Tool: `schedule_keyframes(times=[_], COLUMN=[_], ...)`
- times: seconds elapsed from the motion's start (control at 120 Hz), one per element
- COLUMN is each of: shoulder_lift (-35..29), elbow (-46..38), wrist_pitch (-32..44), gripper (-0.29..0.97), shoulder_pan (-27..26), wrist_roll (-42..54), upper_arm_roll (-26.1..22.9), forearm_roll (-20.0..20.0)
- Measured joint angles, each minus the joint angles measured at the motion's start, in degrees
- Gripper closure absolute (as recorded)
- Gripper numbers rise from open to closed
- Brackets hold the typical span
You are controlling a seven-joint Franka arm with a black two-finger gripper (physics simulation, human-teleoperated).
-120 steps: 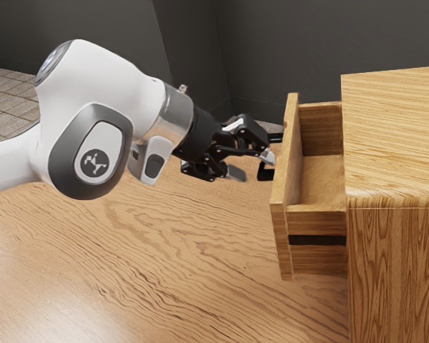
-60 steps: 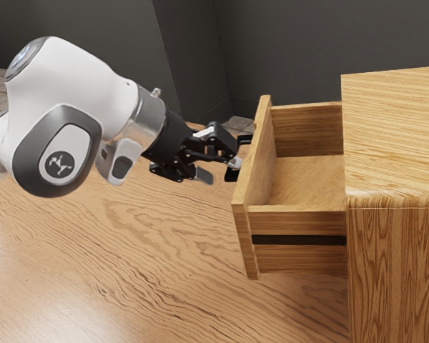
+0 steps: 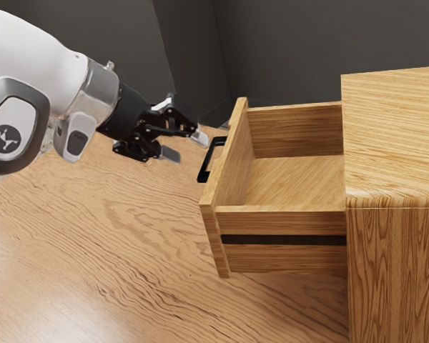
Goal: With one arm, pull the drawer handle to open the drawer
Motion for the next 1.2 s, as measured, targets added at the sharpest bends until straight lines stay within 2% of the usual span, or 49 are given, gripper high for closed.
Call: schedule_keyframes(times=[0.117, 0.283, 0.517, 0.7, 0.85, 0.975, 1.108, 1.2], shoulder_lift=[-1.0, 1.3, 5.2, 12.1, 14.1, 16.9, 17.2, 17.1], elbow=[3.0, 15.2, 23.5, 28.8, 29.8, 29.9, 29.9, 29.9], wrist_pitch=[-2.4, -12.8, -26.4, -36.2, -42.9, -45.8, -47.5, -48.4], gripper=[0.27, 0.25, 0.09, 0.04, 0.02, 0.01, 0.01, 0.0], shoulder_pan=[0.3, 0.1, 0.4, 1.4, 2.4, 9.3, 25.7, 29.7], wrist_roll=[-0.6, -3.8, -10.9, -23.3, -37.2, -46.7, -54.8, -59.4], upper_arm_roll=[-2.0, -2.7, -2.7, 1.5, 2.6, 1.0, -12.7, -16.4], forearm_roll=[0.2, 2.3, 5.4, 6.4, 6.6, 6.4, 6.0, 5.6])
